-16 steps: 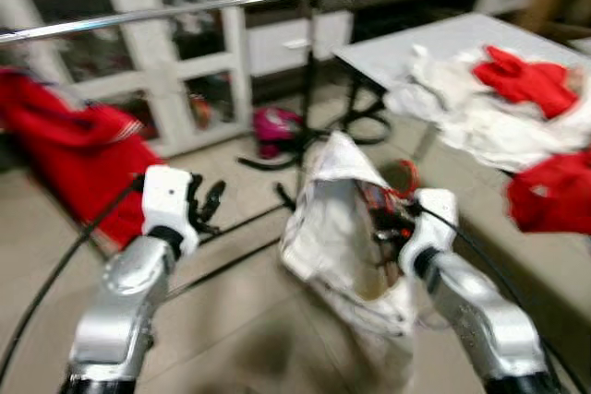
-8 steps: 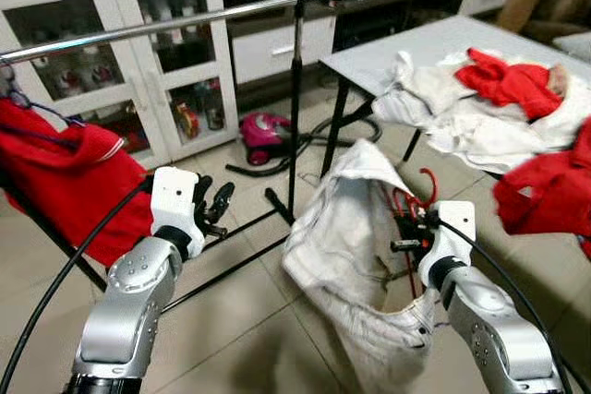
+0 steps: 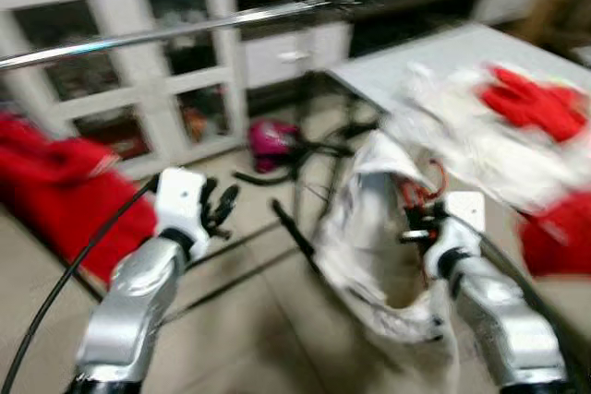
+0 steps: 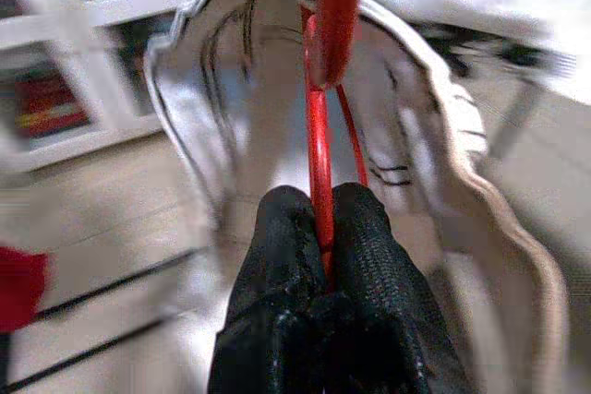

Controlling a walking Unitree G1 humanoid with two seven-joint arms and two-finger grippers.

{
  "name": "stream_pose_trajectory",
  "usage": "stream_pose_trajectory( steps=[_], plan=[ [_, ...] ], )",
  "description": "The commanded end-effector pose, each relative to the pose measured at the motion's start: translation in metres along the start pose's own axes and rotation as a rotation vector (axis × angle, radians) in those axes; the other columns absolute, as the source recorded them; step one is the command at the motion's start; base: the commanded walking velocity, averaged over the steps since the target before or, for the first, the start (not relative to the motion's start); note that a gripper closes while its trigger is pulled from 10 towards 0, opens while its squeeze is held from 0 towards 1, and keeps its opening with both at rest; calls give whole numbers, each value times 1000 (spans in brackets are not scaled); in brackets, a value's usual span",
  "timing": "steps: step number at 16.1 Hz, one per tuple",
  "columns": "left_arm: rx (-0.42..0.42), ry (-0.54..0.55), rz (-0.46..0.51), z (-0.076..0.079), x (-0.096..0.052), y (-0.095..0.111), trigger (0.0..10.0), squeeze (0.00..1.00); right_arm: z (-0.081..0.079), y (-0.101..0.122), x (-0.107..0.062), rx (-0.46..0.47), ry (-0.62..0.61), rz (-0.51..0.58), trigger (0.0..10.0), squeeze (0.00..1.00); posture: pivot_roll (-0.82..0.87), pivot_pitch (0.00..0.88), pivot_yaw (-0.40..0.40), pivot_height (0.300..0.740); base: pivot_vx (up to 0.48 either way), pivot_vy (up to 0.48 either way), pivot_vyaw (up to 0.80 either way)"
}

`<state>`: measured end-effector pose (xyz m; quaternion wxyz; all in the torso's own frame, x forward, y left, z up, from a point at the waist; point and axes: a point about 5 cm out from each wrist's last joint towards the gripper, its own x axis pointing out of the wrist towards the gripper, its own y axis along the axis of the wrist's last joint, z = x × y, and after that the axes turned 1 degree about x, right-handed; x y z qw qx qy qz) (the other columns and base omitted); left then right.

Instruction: Hang hanger

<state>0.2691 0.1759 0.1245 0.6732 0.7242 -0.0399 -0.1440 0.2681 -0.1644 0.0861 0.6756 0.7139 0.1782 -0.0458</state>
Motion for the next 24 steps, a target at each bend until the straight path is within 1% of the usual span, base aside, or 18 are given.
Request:
stream_pose_trajectory(
  steps=[1,5,9,10,13,17,20,21,22,23,24],
  plan=[
    [2,-2,5,2,1,3,10000,0,-4,19,2,-23,35,84,10000,0,38,0,-8,740,334,0,800],
    [18,-9,8,3,1,5,10000,0,-10,20,6,-39,91,81,10000,0,46,0,-9,740,333,0,800],
    [38,-20,18,5,0,9,10000,0,-10,25,9,-51,81,103,10000,0,51,0,-15,740,331,0,733],
    [40,-28,28,7,0,10,10000,0,-9,27,10,-24,72,112,10000,0,51,0,-15,740,334,0,0],
    [46,-37,36,9,-1,12,10000,0,-7,32,11,-40,74,123,10000,0,51,0,-21,740,330,0,0],
    [74,-59,46,12,-1,15,10000,0,-11,41,14,-64,85,141,10000,0,50,0,-29,740,330,0,0],
    [108,-107,54,19,-1,18,10000,0,-9,55,18,-120,58,145,10000,0,48,0,-33,740,328,0,0],
    [108,-107,54,19,-1,18,10000,0,-9,55,18,-120,58,145,10000,0,48,0,-33,740,326,0,0],
    [112,-124,59,22,-1,19,10000,0,-10,64,20,-136,50,163,10000,0,47,0,-35,740,330,0,0],
    [113,-131,63,23,-1,20,10000,0,-10,68,21,-139,47,172,10000,0,46,0,-36,740,326,0,0],
    [119,-151,70,25,-2,21,10000,0,-13,76,24,-143,52,182,10000,0,45,0,-34,740,330,0,0]
  ],
)
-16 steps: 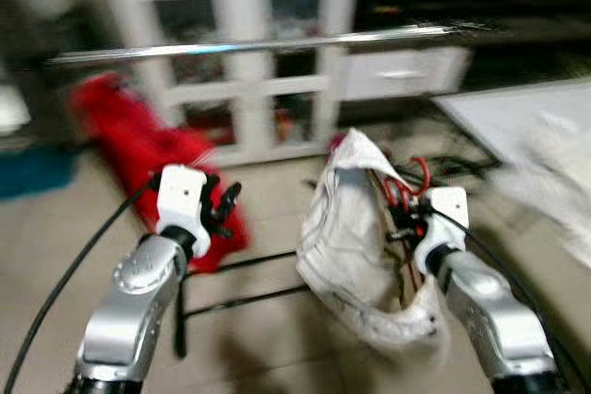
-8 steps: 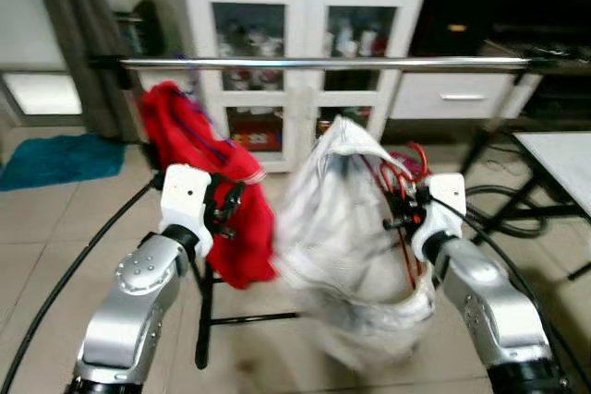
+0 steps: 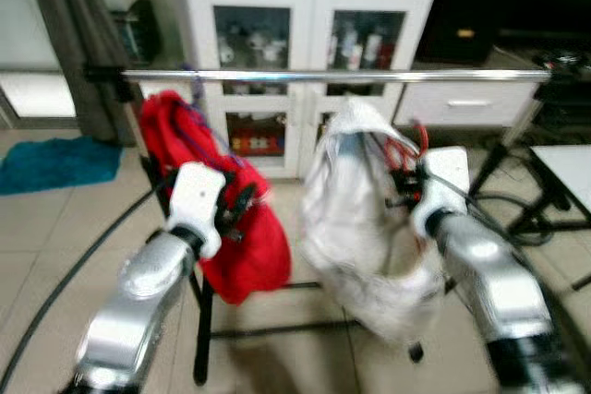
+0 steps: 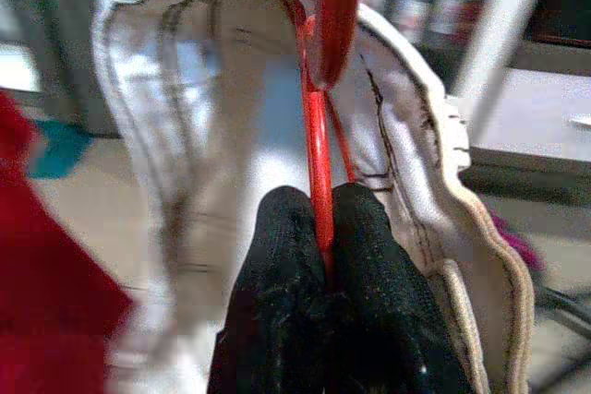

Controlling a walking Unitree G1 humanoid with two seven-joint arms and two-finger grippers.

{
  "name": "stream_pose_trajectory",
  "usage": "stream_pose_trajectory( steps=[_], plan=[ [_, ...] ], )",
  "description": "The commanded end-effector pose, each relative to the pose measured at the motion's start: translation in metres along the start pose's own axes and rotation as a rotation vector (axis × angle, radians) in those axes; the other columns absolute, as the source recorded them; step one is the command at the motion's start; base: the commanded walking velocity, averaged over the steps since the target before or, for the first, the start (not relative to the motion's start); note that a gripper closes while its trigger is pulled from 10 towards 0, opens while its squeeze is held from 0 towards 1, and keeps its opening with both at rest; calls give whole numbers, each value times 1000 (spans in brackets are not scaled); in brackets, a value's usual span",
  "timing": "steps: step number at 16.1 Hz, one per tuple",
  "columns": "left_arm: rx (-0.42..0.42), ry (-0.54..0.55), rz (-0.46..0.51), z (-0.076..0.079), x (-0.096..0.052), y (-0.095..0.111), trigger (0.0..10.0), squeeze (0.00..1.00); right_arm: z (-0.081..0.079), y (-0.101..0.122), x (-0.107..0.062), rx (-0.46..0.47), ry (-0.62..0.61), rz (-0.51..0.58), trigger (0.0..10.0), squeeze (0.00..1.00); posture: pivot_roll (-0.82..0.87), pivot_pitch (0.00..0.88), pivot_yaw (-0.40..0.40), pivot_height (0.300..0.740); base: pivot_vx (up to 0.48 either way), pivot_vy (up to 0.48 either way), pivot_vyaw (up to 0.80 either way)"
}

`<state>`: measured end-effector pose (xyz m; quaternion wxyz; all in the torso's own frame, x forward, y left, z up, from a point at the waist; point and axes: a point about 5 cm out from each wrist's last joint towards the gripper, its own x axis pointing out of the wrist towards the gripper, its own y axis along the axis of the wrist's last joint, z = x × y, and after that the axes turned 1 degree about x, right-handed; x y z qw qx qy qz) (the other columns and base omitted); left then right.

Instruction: Hang hanger

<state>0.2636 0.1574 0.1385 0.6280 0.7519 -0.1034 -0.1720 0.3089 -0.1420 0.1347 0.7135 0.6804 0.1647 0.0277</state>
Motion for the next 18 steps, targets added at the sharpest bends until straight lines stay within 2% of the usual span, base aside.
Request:
stream_pose_trajectory(
  steps=[1,5,13,15,18],
  plan=[
    [10,-44,38,7,3,9,10000,0,7,22,2,-26,-22,71,10000,0,44,0,-32,740,330,0,0],
    [28,-84,52,12,4,14,10000,0,6,31,16,-33,-42,44,10000,0,48,0,-39,740,329,0,0],
    [56,-136,63,16,3,19,10000,0,3,39,28,-18,-34,50,10000,0,53,0,-44,740,324,0,0],
    [41,-151,80,17,2,22,10000,0,2,42,30,-10,-32,49,10000,0,51,0,-43,740,0,0,0],
    [35,-315,140,34,-5,31,10000,0,0,43,35,0,-20,24,10000,0,52,0,-46,740,0,0,0]
  ],
)
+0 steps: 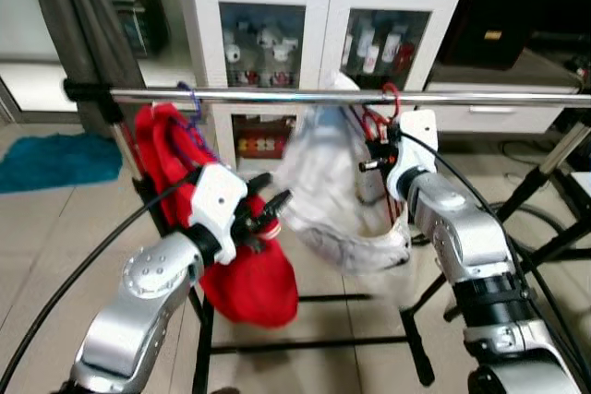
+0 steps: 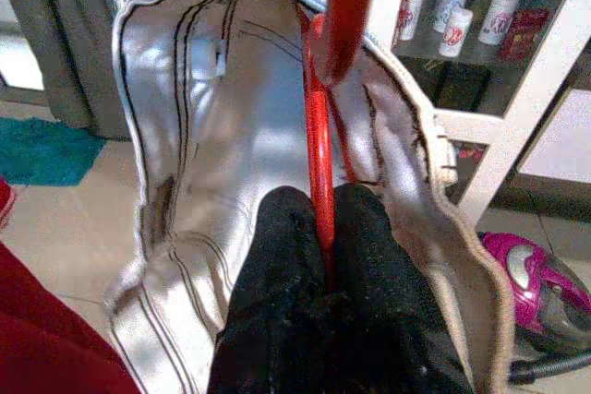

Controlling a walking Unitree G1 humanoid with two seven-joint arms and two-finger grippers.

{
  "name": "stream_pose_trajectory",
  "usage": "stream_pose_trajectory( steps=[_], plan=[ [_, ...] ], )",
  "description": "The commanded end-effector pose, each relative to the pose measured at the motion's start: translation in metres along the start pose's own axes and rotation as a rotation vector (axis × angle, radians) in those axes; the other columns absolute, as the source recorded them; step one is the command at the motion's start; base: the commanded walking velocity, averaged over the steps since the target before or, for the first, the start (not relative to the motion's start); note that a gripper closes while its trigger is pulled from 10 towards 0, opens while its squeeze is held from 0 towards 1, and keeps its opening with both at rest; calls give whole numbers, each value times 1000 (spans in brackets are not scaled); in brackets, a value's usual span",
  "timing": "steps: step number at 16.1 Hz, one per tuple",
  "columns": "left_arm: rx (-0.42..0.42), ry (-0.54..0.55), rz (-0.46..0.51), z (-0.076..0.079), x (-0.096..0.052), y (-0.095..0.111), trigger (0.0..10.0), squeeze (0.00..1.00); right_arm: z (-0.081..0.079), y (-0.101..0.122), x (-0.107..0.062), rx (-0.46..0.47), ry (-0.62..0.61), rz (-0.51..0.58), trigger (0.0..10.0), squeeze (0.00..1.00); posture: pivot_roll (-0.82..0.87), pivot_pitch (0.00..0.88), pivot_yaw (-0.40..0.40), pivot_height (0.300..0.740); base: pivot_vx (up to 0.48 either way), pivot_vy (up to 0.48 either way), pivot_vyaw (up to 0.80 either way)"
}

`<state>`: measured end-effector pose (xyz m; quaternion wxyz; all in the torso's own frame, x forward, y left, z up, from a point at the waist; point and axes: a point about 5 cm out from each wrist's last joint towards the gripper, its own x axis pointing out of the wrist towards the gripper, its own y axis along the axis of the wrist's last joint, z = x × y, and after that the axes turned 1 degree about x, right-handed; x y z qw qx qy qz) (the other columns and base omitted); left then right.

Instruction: Hang hanger

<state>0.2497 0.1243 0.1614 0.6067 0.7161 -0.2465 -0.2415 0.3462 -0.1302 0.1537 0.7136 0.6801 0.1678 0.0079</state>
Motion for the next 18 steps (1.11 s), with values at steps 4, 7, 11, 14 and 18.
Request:
stream_pose_trajectory(
  steps=[4,7,11,14,18],
  plan=[
    [-12,-65,131,7,1,20,10000,0,-4,15,16,59,3,-20,10000,0,52,0,-48,740,0,0,0],
    [-49,-111,164,11,-1,25,10000,0,-13,25,28,62,38,-6,10000,0,54,0,-49,740,0,0,0],
    [-45,-98,150,10,-5,23,10000,0,-16,41,38,35,47,39,10000,0,68,0,-65,740,0,0,0],
    [-44,-107,137,12,-5,21,10000,0,-21,32,41,24,72,-11,10000,0,62,0,-60,740,0,0,0],
    [-52,-124,126,15,-5,19,10000,0,-28,12,43,41,127,-106,10000,0,62,0,-61,740,0,0,0]
  ],
)
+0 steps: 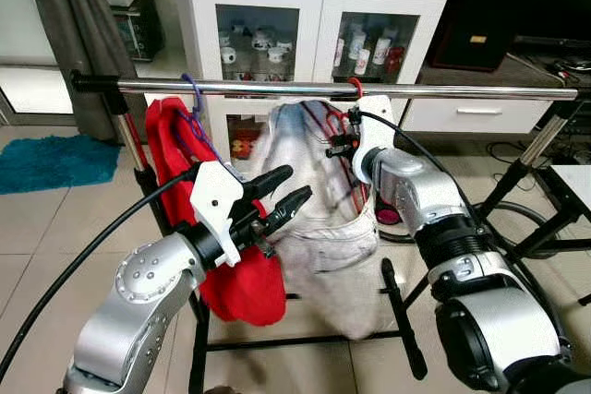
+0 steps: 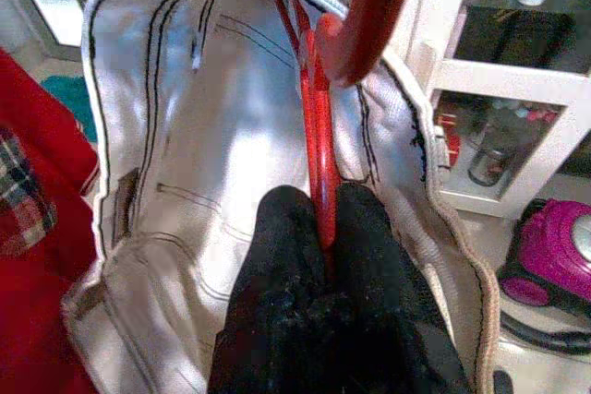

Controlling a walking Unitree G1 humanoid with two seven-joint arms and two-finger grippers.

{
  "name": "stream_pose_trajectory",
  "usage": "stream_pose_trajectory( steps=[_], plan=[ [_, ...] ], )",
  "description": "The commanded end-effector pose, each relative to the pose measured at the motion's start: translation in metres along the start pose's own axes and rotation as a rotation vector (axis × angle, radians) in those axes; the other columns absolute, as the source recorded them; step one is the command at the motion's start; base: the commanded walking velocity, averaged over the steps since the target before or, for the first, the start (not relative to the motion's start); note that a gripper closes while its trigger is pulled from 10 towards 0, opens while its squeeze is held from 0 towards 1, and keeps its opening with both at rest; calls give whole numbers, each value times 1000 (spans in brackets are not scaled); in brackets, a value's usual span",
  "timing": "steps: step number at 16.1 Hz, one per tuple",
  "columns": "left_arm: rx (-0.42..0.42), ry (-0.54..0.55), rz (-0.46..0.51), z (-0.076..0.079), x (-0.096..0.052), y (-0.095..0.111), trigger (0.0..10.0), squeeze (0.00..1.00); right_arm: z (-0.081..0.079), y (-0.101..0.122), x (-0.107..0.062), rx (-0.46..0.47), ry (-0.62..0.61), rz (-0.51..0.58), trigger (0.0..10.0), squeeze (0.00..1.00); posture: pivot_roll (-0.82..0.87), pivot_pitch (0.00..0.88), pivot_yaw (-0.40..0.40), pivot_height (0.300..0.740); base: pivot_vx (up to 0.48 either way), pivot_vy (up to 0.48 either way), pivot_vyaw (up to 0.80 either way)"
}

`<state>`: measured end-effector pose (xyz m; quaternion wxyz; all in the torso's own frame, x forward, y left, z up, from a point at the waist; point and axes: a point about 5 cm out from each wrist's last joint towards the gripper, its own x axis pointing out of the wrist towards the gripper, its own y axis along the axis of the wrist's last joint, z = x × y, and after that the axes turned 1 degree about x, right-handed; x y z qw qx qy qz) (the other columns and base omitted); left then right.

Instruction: Hang hanger

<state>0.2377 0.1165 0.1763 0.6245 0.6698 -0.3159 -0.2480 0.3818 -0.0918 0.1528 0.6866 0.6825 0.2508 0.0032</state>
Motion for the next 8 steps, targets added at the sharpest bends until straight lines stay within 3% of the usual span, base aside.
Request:
stream_pose_trajectory(
  steps=[1,3,4,6,7,8],
  plan=[
    [-4,-12,3,4,1,2,10000,0,0,9,-3,-18,23,80,10000,1000,62,0,-61,740,0,0,0],
    [-3,48,-5,-3,-1,0,10000,0,0,22,-18,62,136,222,10000,1000,59,0,-55,740,0,0,0],
    [-25,134,-27,-13,-4,-5,10000,0,-2,24,-40,88,226,290,10000,1000,51,0,-47,740,0,0,0],
    [-45,188,-30,-19,-8,-8,10000,0,-3,22,-63,37,262,331,10000,1000,33,0,-34,740,0,0,0],
    [-45,252,-53,-25,-10,-12,10000,0,-3,17,-86,-59,281,350,10000,1000,20,0,-29,740,0,0,0],
    [-30,302,-74,-29,-12,-17,10000,0,-2,13,-106,-69,289,360,10000,1000,17,0,-27,740,0,0,0]
  ],
)
